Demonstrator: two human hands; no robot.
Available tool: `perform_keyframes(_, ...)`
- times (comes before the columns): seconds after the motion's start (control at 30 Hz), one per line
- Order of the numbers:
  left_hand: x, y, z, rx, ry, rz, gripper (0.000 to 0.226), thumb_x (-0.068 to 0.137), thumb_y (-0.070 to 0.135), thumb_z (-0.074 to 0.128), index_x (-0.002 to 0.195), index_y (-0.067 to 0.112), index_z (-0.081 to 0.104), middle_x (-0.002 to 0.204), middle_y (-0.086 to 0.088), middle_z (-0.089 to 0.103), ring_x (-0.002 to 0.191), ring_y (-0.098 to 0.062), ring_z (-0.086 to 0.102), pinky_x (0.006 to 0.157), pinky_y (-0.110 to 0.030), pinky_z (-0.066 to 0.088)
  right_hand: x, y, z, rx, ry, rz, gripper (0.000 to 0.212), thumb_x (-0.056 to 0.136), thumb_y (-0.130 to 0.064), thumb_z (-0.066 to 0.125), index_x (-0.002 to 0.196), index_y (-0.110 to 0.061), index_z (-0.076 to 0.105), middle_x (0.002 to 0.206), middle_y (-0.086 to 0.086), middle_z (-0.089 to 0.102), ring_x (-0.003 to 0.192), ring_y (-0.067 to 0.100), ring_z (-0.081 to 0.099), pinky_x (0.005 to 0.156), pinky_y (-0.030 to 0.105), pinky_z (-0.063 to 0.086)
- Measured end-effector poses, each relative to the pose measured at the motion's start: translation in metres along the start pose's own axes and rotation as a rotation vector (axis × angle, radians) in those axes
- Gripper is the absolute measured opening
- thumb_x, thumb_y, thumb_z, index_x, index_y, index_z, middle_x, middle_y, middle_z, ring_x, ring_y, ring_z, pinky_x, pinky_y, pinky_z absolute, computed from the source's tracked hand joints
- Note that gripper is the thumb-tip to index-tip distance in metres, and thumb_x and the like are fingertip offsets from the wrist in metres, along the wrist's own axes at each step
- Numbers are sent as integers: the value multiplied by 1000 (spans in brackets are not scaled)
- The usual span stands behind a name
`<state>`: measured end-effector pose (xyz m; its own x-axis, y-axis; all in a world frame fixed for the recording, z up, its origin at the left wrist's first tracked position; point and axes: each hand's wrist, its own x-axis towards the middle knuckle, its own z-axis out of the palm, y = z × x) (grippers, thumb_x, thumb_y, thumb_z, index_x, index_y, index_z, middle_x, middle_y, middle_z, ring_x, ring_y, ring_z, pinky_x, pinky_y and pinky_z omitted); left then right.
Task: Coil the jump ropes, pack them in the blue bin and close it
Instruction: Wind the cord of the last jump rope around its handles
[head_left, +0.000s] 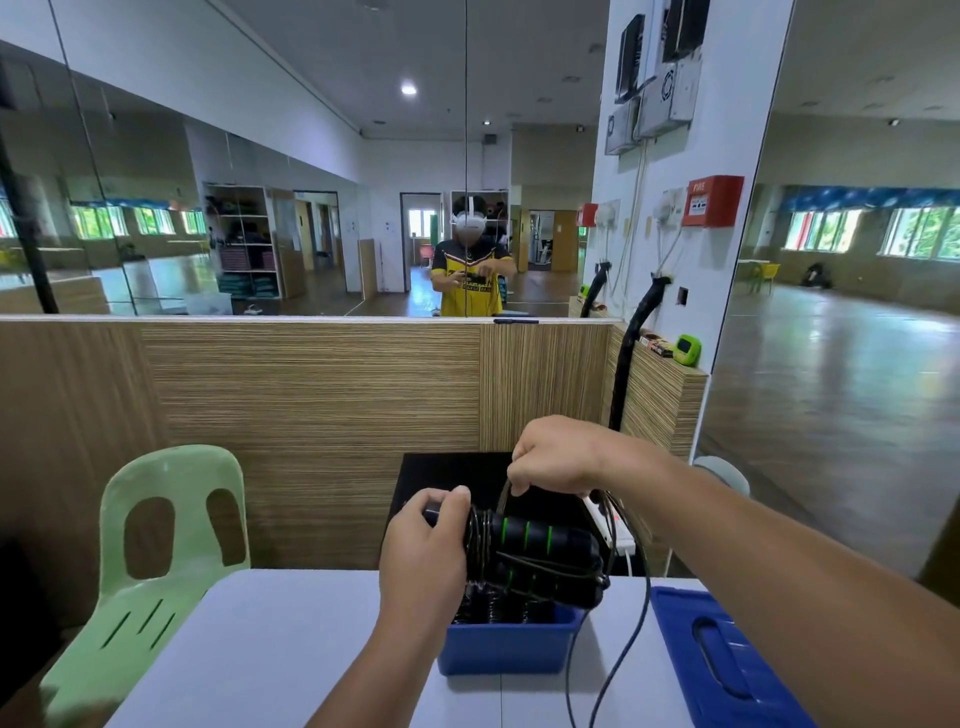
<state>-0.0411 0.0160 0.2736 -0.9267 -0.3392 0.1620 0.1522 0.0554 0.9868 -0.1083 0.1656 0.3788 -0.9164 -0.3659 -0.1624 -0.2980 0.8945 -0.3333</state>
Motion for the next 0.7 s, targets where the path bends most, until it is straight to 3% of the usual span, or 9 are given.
perform_keyframes(0.1,-2,-1,1,65,11,54,30,97,38,59,76,17,62,56,3,47,52,-11,43,58,-32,38,-2,-5,-4,-12,12,19,20,89,-28,66,69,-24,64,32,-17,46,53,25,56,55,27,48)
perform_keyframes(0.23,4,-10,1,147,39,38,31,97,40,57,75,19,60,50,8,44,47,-10,40,55,-31,37,-11,-17,-5,-26,38,-1,15,86,-31,67,81,-20,75,47,-9,54,52,24,60,51,25,48)
perform_keyframes(0.3,8,-16,0,124,49,-5,32,98,40,57,74,18,59,49,8,43,47,-12,40,53,-31,37,-15,-21,-2,22,40,2,20,89,-34,62,81,-19,75,42,-11,50,50,22,56,51,25,50)
perform_keyframes(0.43,14,-23,2,52,107,-61,35,99,39,57,71,17,55,51,7,42,50,-14,40,56,-34,36,-27,-25,10,372,50,25,35,97,-30,47,69,-13,60,41,-8,43,45,16,40,47,26,40)
perform_keyframes(0.53,22,-26,5,19,176,-91,36,99,38,58,71,15,56,55,2,46,53,-17,43,56,-37,40,-38,-27,29,589,36,-11,35,101,-23,42,77,-11,65,44,-8,46,45,13,35,47,26,35)
perform_keyframes(0.63,30,-23,7,-25,233,-120,35,94,42,58,76,12,62,63,-5,60,62,-26,58,64,-50,58,-42,-23,58,765,34,-35,33,98,-20,41,84,-10,69,56,0,46,45,12,36,45,24,37)
perform_keyframes(0.7,34,-21,9,-58,260,-119,35,91,43,57,75,12,61,65,-6,62,66,-29,59,67,-48,57,-42,-19,78,861,24,-50,30,96,-18,42,86,-11,69,56,2,50,44,13,39,44,24,39)
